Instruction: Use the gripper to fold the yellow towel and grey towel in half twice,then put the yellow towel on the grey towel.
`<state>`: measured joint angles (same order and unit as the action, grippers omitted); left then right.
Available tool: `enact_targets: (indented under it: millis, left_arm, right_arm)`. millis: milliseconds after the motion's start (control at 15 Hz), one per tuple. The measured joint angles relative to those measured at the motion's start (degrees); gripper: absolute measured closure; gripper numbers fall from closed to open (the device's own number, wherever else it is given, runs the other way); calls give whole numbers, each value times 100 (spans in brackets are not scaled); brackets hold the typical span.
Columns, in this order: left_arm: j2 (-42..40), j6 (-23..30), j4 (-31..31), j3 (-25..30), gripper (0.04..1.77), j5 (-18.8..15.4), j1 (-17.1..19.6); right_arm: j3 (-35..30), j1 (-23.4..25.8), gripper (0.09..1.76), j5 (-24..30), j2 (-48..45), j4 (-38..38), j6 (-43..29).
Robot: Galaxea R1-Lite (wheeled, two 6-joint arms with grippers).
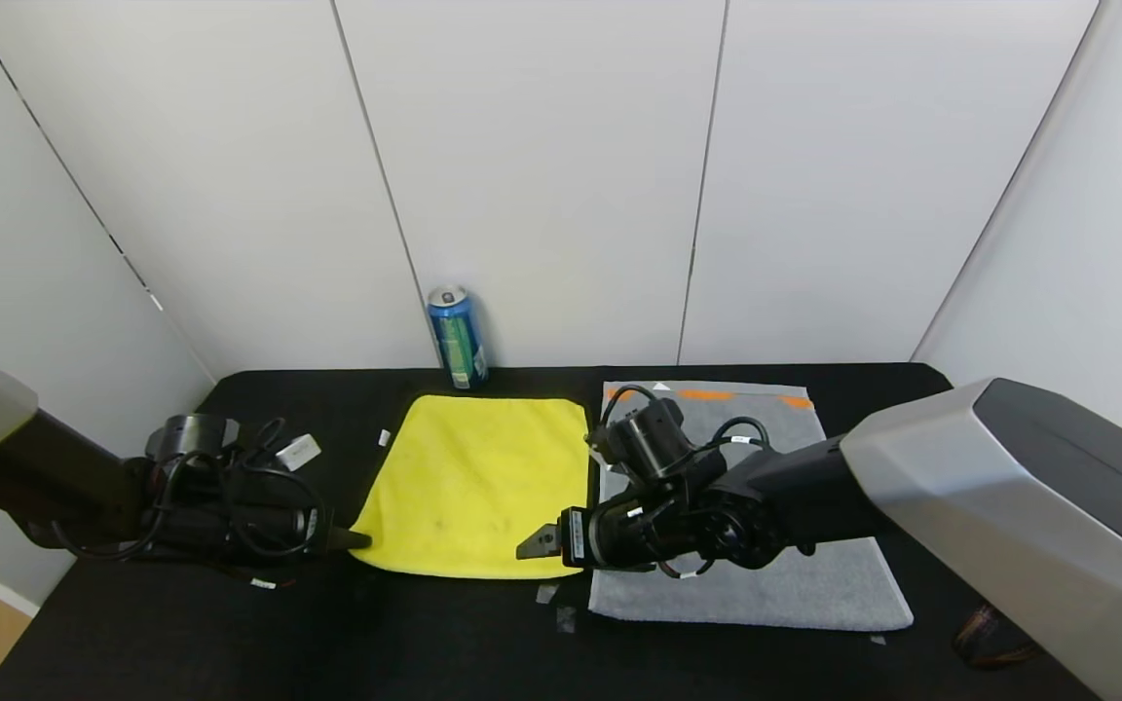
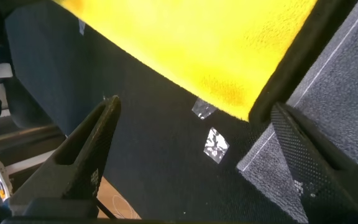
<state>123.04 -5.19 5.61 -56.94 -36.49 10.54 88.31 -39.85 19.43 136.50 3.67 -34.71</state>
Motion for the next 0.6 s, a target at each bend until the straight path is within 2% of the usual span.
enact_targets:
  millis: [600]
  left_arm:
    - [-2,0,0,-2,168,-2,15]
  right_arm:
    - [91,-37,14,-9,143,21,22]
